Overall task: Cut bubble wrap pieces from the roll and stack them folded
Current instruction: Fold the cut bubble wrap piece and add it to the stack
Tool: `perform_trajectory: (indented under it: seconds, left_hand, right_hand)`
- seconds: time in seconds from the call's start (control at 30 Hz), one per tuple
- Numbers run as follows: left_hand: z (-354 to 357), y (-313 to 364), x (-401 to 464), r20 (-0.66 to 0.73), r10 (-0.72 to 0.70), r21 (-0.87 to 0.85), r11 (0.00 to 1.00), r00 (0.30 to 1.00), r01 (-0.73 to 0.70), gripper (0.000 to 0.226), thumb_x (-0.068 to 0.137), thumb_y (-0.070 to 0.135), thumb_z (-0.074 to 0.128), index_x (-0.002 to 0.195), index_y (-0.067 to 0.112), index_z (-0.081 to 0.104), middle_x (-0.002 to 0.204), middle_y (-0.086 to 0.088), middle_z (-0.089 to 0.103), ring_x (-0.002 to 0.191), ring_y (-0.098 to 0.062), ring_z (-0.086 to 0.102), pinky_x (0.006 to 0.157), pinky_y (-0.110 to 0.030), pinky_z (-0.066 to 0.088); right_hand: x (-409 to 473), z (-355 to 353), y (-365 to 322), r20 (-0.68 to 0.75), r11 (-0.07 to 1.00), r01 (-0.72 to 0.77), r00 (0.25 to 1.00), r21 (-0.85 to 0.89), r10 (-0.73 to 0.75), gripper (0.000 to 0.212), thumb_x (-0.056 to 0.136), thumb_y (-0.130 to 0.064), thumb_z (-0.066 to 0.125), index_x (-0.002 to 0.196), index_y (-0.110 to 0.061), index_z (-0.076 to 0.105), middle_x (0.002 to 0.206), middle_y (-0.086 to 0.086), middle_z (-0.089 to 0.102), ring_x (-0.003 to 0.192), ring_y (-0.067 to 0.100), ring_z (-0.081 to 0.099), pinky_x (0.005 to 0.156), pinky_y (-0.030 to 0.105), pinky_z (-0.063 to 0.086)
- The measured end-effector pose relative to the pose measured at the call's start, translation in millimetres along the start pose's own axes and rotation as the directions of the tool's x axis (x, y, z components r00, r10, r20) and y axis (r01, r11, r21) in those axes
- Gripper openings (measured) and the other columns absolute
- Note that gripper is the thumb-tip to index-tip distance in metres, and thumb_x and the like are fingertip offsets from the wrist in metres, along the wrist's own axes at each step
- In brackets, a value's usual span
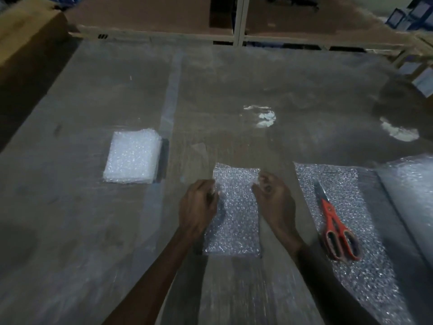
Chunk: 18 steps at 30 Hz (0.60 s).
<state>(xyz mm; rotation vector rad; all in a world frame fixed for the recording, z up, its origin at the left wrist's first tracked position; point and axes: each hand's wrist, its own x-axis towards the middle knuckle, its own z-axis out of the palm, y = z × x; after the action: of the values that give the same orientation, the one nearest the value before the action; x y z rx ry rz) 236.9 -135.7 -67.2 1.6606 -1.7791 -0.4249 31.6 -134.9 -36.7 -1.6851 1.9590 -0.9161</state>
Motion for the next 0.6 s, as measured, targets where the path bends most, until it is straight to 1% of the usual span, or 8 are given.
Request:
perform_trajectory:
  seconds: [0.07, 0.13, 0.2, 0.27, 0.37, 0.43, 0.5, 0.6]
  left_hand:
    - [3, 1, -19, 0.004, 0.11, 0.017, 0.994, 0.994, -0.11, 0.023, 0.096, 0.026, 0.058, 0.113, 0.015, 0.07, 0.114, -0.003, 0.07, 0.104, -0.022, 0.062, 0.091, -0.032, 0.049]
    - [8, -1, -33, 0.038, 0.197, 0.087, 0.976, 0.98, -0.2, 0.028, 0.097, 0.026, 0.051, 0.115, 0.015, 0.069, 0.121, -0.004, 0.068, 0.117, -0.026, 0.06, 0.101, -0.04, 0.044]
    - [11, -3, -42, 0.118, 0.196, 0.167, 0.963, 0.974, -0.214, 0.04, 0.1, 0.033, 0.038, 0.126, 0.015, 0.063, 0.137, -0.005, 0.061, 0.136, -0.028, 0.047, 0.111, -0.051, 0.035]
    - [12, -7, -48, 0.191, 0.184, 0.218, 0.95, 0.964, -0.225, 0.048, 0.103, 0.037, 0.028, 0.136, 0.015, 0.057, 0.148, -0.004, 0.051, 0.146, -0.027, 0.033, 0.116, -0.057, 0.026]
    - [12, -13, -52, 0.253, 0.18, 0.275, 0.929, 0.95, -0.249, 0.054, 0.106, 0.041, 0.022, 0.149, 0.016, 0.045, 0.159, -0.001, 0.037, 0.152, -0.025, 0.019, 0.12, -0.057, 0.013]
    - [10, -19, -54, 0.28, 0.191, 0.332, 0.9, 0.941, -0.282, 0.053, 0.106, 0.041, 0.027, 0.152, 0.017, 0.039, 0.161, 0.001, 0.032, 0.153, -0.024, 0.015, 0.12, -0.056, 0.008]
    - [6, -23, -55, 0.306, 0.203, 0.362, 0.879, 0.93, -0.31, 0.054, 0.106, 0.042, 0.029, 0.154, 0.018, 0.036, 0.162, 0.002, 0.03, 0.153, -0.024, 0.014, 0.119, -0.056, 0.003]
    - [-2, -26, -57, 0.33, 0.205, 0.361, 0.875, 0.922, -0.323, 0.058, 0.106, 0.046, 0.022, 0.156, 0.019, 0.03, 0.164, 0.003, 0.025, 0.154, -0.025, 0.01, 0.118, -0.057, -0.003]
  right_hand:
    - [-21, 10, -3, 0.057, 0.99, 0.121, 0.991, -0.067, -0.118, 0.036, 0.098, -0.037, 0.065, 0.132, -0.025, 0.063, 0.126, -0.009, 0.068, 0.101, 0.013, 0.068, 0.088, 0.035, 0.056]
    - [-38, 24, -1, 0.12, 0.972, 0.194, 0.977, -0.13, -0.179, 0.036, 0.099, -0.029, 0.061, 0.135, -0.02, 0.062, 0.134, -0.002, 0.067, 0.112, 0.021, 0.067, 0.093, 0.039, 0.056]
    - [-53, 37, 4, 0.167, 0.951, 0.251, 0.961, -0.182, -0.221, 0.04, 0.101, -0.027, 0.052, 0.138, -0.015, 0.059, 0.139, 0.003, 0.064, 0.12, 0.026, 0.064, 0.096, 0.042, 0.055]
    - [-65, 47, 8, 0.204, 0.937, 0.28, 0.95, -0.209, -0.238, 0.046, 0.102, -0.028, 0.045, 0.143, -0.01, 0.055, 0.147, 0.009, 0.057, 0.131, 0.029, 0.057, 0.105, 0.042, 0.049]
    - [-74, 54, 15, 0.235, 0.889, 0.359, 0.925, -0.285, -0.298, 0.051, 0.105, -0.029, 0.04, 0.149, -0.004, 0.048, 0.155, 0.016, 0.046, 0.143, 0.032, 0.045, 0.117, 0.046, 0.034]
    - [-78, 54, 20, 0.259, 0.841, 0.416, 0.904, -0.345, -0.341, 0.054, 0.106, -0.031, 0.035, 0.151, -0.002, 0.044, 0.159, 0.017, 0.041, 0.146, 0.033, 0.04, 0.119, 0.05, 0.031]
    - [-81, 50, 25, 0.299, 0.819, 0.435, 0.892, -0.373, -0.337, 0.059, 0.106, -0.036, 0.03, 0.154, -0.003, 0.039, 0.162, 0.016, 0.035, 0.149, 0.031, 0.035, 0.12, 0.051, 0.028]
    - [-82, 41, 33, 0.357, 0.802, 0.442, 0.882, -0.403, -0.306, 0.064, 0.106, -0.043, 0.026, 0.159, -0.007, 0.028, 0.167, 0.012, 0.025, 0.154, 0.028, 0.025, 0.123, 0.05, 0.019]
